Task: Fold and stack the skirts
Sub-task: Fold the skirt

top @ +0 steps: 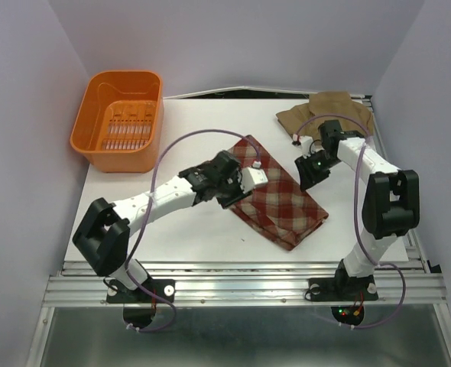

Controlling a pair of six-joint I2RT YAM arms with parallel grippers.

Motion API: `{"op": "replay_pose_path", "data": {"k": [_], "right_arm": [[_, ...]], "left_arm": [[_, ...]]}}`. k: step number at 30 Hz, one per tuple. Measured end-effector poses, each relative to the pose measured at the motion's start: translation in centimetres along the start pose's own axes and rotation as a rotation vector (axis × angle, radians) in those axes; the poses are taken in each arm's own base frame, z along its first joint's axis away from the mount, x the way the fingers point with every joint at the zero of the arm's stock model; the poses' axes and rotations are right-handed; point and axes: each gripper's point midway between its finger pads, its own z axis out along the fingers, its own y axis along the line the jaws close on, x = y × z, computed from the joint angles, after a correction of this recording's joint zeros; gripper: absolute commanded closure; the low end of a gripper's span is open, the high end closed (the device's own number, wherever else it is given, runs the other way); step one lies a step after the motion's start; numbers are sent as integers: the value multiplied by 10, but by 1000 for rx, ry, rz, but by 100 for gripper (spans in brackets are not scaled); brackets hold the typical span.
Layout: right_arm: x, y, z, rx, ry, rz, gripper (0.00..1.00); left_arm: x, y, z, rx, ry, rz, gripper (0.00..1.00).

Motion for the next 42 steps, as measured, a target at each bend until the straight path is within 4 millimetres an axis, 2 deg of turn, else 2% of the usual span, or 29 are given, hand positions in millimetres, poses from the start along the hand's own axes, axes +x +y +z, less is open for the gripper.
{"op": "replay_pose_path", "data": {"k": [2, 5, 7, 9, 12, 15, 18, 21, 22, 25, 27, 30, 33, 36, 42], "right_arm": [[20, -14, 13, 12, 56, 37, 59], [51, -10, 28, -7, 136, 54, 62], [70, -2, 35, -34, 183, 60, 62], [82, 6, 39, -61, 213, 58, 62], [92, 20, 44, -94, 250, 46, 62], [92, 43, 48, -142, 277, 3, 62], [90, 70, 51, -222, 284, -12, 61], [88, 85, 48, -279, 280, 17, 60], [85, 88, 46, -288, 274, 36, 60], [65, 94, 35, -280, 205, 74, 56], [42, 101, 20, -271, 98, 84, 56], [10, 117, -5, -270, -64, 94, 55], [-9, 134, -16, -283, -144, 98, 52], [-20, 148, -7, -296, -169, 106, 49], [-19, 168, 25, -255, -137, 119, 49]], "left_arm": [[16, -29, 16, 65, 57, 25, 59], [37, -53, 30, 121, 121, 48, 59], [43, -57, 33, 128, 138, 51, 60], [45, -55, 34, 123, 139, 56, 62], [50, -50, 36, 97, 141, 78, 65], [65, -51, 37, 85, 169, 94, 71], [80, -48, 34, 77, 199, 80, 80], [87, -37, 32, 83, 198, 0, 86], [92, -28, 30, 84, 195, -64, 89], [104, -4, 23, 77, 183, -228, 90], [107, 5, 19, 86, 164, -333, 94], [102, 0, 16, 124, 138, -407, 98], [95, -8, 15, 158, 119, -446, 99], [92, -12, 16, 180, 100, -514, 100], [113, -11, 15, 194, 102, -744, 100]]}}
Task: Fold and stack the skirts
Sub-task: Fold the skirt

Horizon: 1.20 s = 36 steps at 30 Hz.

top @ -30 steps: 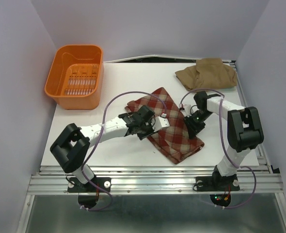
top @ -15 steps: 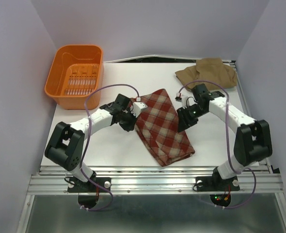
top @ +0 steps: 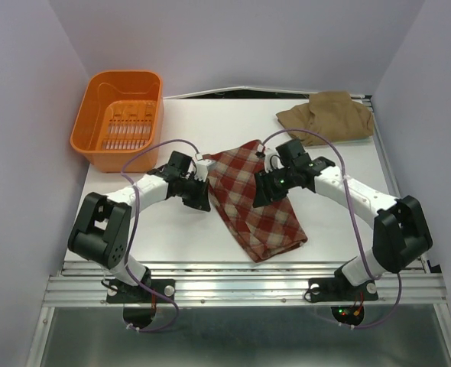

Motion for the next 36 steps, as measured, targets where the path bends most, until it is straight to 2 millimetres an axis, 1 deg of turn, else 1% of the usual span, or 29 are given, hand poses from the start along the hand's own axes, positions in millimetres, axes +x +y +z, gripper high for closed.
{"op": "replay_pose_path", "data": {"k": [2, 5, 8, 10, 12, 15, 19, 24, 28, 32, 36], "right_arm": [[0, 3, 10, 14, -9, -12, 50], [7, 9, 27, 25, -9, -39, 51], [14, 11, 43, 48, 7, -60, 54], [16, 10, 55, 60, 16, -68, 54], [19, 6, 65, 74, 33, -69, 54], [27, -5, 80, 99, 70, -48, 53], [35, -13, 89, 124, 100, -35, 52], [36, -13, 96, 127, 112, -42, 56], [29, -8, 103, 103, 116, -40, 56], [30, -1, 106, 57, 127, -26, 57], [30, 10, 114, -11, 155, 4, 60]], "left_arm": [[2, 1, -2, 11, -2, -70, 100], [-3, -7, -2, 59, -22, -130, 100], [-1, -14, 2, 90, -19, -175, 100], [1, -13, 7, 97, -9, -202, 100], [6, -9, 17, 96, 14, -232, 100], [17, -3, 33, 104, 71, -295, 100], [8, -4, 39, 130, 64, -313, 100], [4, -5, 42, 145, 62, -328, 100], [2, -5, 44, 150, 59, -333, 100], [1, -5, 44, 152, 59, -336, 100], [-3, -3, 44, 153, 53, -340, 100]]}}
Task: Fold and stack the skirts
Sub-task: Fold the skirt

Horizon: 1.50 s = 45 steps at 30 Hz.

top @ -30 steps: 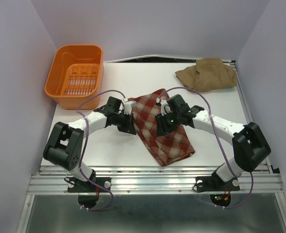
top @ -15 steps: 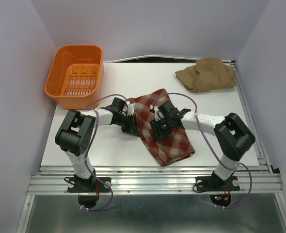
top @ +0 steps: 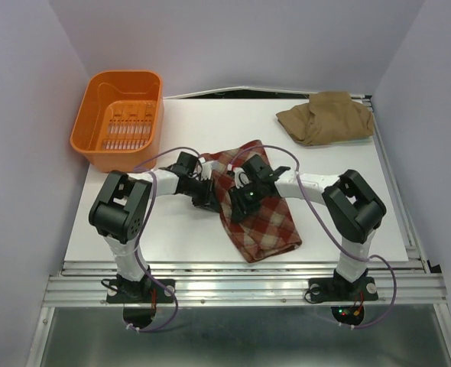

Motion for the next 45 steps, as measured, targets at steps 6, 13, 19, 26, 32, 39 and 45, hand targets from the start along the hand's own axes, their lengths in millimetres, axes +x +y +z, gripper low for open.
{"op": "replay_pose_path", "data": {"k": [6, 13, 19, 26, 32, 39, 45], "right_arm": [[-14, 9, -4, -80, 3, 23, 57], [-82, -13, -85, -53, -216, 40, 58], [-101, -39, -146, 39, -344, -53, 62], [-23, -57, -94, -1, -123, -3, 70], [38, -68, -53, -75, 45, 162, 76], [41, -61, -49, -132, 48, 200, 82], [43, -58, -47, -154, 53, 225, 87]], "left_arm": [[-14, 5, -22, -50, -66, 20, 46], [-61, -55, -108, -65, -363, 233, 30], [-57, -109, -122, -176, -416, 590, 30], [51, -180, -59, -163, -186, 1165, 28], [120, -192, -20, -182, -34, 1517, 25], [156, -175, 27, -269, 78, 1625, 23], [163, -145, 56, -390, 142, 1615, 23]]}}
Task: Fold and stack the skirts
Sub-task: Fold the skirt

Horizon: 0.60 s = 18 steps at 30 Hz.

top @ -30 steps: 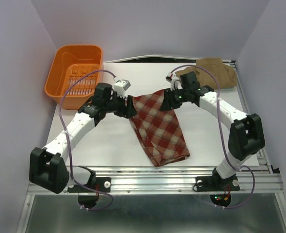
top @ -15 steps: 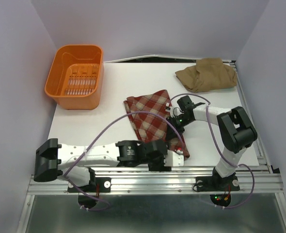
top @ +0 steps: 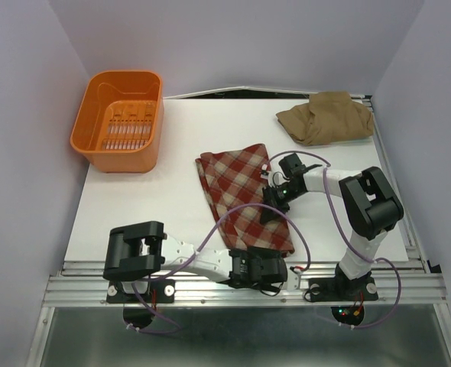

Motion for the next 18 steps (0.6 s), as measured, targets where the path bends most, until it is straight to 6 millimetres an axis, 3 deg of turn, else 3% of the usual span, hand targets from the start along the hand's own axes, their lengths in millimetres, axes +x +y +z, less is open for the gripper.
{"op": "replay_pose_path", "data": {"k": [6, 10, 11, 12, 13, 18], "right_arm": [[3, 0, 1, -7, 2, 6, 99], [5, 1, 2, -16, 8, 7, 99], [6, 1, 2, -17, 10, 7, 99], [6, 1, 2, -18, 11, 7, 99], [7, 1, 2, -19, 15, 9, 99], [11, 3, -3, -5, 24, 13, 99]], "left_arm": [[6, 13, 15, -118, 38, -31, 32], [8, 20, 18, -174, 52, -39, 59], [10, 18, 20, -169, 55, -44, 73], [11, 17, 21, -168, 59, -46, 74], [10, 13, 22, -157, 58, -36, 84], [8, 11, 14, -143, 49, -27, 100]]}}
